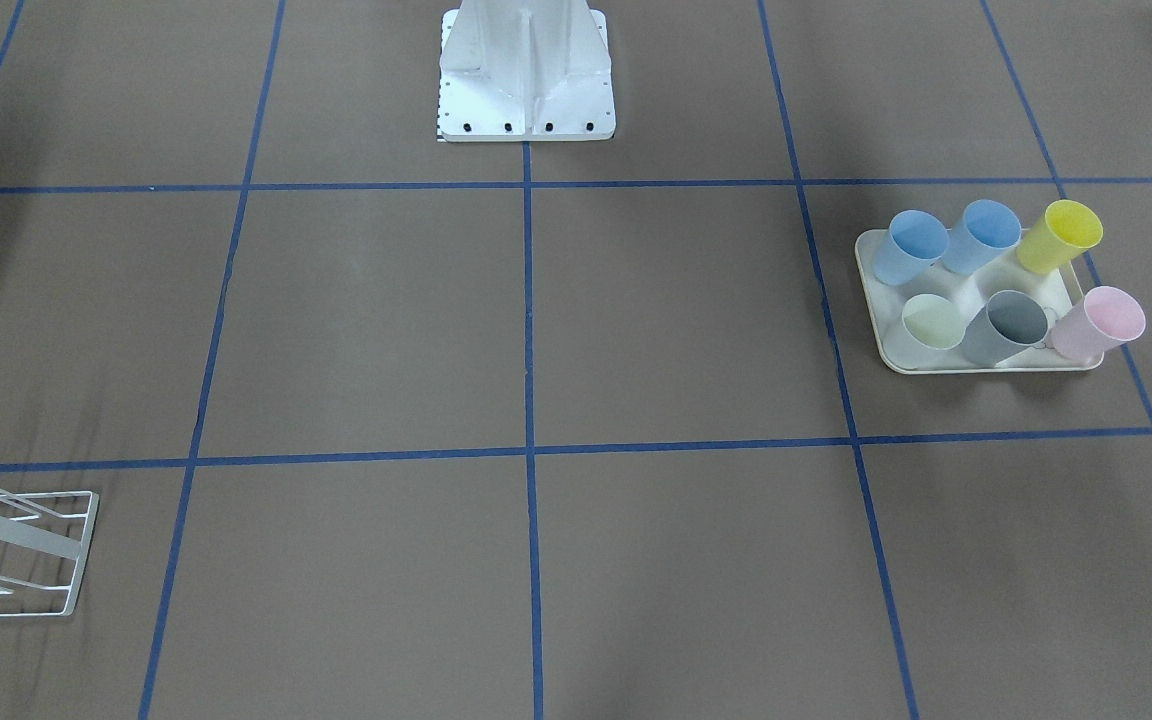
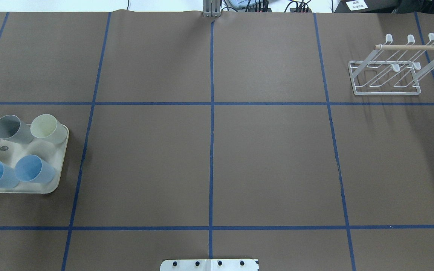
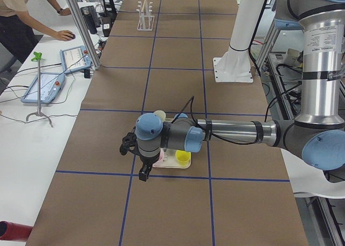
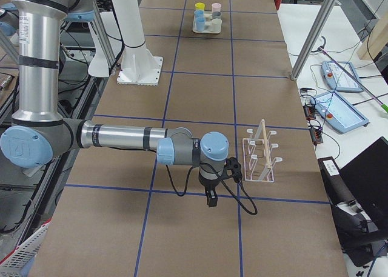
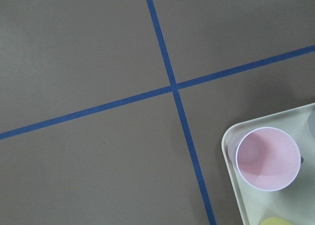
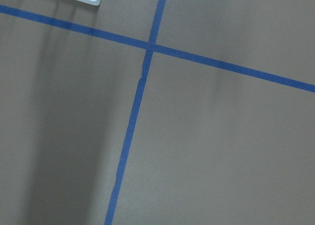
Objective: Transfer IKEA cup to right arm and place on rack
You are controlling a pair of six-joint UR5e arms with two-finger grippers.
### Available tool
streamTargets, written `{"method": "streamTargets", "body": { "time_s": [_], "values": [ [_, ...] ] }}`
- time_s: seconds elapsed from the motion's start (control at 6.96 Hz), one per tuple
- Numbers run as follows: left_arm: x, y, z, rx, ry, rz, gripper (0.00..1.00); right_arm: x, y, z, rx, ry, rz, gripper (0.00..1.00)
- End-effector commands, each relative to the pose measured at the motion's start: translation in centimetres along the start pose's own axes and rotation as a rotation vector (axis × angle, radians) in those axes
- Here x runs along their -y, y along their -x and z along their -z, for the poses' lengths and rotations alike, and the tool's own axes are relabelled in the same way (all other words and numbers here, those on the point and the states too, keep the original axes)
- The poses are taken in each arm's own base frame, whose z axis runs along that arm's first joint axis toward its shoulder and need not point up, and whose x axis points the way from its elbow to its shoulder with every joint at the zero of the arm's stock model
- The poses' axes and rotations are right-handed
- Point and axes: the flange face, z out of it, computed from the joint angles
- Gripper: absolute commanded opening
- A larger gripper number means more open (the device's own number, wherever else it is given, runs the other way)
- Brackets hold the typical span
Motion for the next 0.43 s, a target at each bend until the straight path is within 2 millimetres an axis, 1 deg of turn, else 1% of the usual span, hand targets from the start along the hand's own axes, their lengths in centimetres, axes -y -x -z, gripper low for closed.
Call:
{"method": "streamTargets", "body": {
  "time_s": [0.0, 0.14, 0.29],
  "values": [
    [0.1, -0.58, 0.6, 0.005, -0.035, -0.036, 1.0, 0.05, 0.13, 0.08, 0.007, -0.003, 0.002, 1.0],
    [-0.14, -0.59, 0.7, 0.005, -0.061, -0.052, 1.0, 0.07, 0.18, 0.14, 0.007, -0.004, 0.003, 1.0],
    [0.63, -0.86, 1.22, 0.015, -0.075, -0.067, 1.0, 0.07, 0.18, 0.14, 0.007, -0.004, 0.003, 1.0]
  ]
}}
